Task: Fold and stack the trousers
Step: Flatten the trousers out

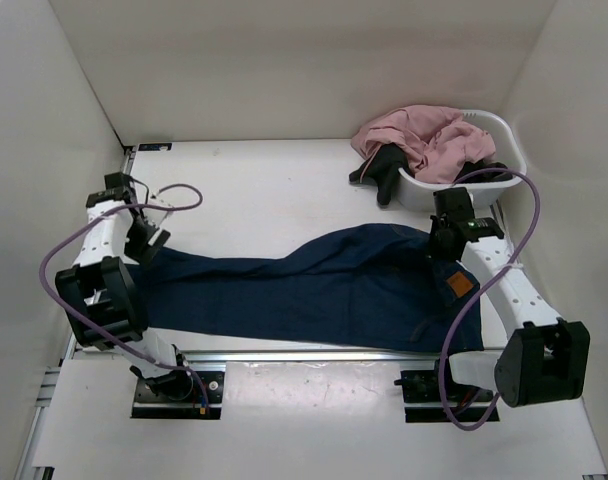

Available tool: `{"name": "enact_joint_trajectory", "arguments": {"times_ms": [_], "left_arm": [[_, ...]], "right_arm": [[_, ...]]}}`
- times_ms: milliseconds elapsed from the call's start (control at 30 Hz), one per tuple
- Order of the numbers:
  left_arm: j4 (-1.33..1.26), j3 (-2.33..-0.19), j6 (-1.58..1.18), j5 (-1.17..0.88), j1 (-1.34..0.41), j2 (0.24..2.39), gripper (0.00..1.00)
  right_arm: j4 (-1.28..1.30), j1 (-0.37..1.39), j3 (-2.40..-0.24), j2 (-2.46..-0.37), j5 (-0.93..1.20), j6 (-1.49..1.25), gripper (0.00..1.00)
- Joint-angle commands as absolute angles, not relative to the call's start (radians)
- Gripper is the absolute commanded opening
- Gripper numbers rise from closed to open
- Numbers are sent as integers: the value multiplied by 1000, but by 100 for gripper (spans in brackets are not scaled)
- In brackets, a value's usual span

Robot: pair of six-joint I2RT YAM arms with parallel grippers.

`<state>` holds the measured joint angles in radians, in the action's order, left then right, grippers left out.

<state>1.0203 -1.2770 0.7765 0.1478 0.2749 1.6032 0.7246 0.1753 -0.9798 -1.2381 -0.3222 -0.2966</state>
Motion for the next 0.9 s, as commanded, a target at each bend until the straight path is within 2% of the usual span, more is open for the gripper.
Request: {"name": "enact_joint_trajectory", "arguments": {"times_ms": [0,200,267,333,367,400,433,467,733,867], "left_arm": [[982,-1175,854,103,282,1575,93],[980,-1204,836,46,282,1712,93],[940,-1204,827,73,282,1779,90],[931,-1225,801,130,282,1848,82],[945,-1236,801,130,293,1867,56],[962,-1252,801,130,293,1882,40],[983,-1285,792,130,304,1893,19],[1002,-1304,792,115,304,1893,14],[1210,-1613,865,-124,379,1721,14],[1273,-1666,914,-229,379,1719,14]], "right_arm": [[729,187,-1020,-1264,-305,-262,0],[747,187,-1042,-1282,-316,-252,0],[738,187,-1042,-1282,-325,-252,0],[738,187,-1042,-1292,-334,-262,0],[738,187,-1051,-1292,-334,-262,0],[738,187,-1051,-1292,-344,-273,0],[752,187,-1061,-1292,-359,-273,0],[752,187,-1062,-1292,-370,-273,0],[796,187,-1034,-1195,-408,-291,0],[796,187,-986,-1160,-408,-291,0]]}}
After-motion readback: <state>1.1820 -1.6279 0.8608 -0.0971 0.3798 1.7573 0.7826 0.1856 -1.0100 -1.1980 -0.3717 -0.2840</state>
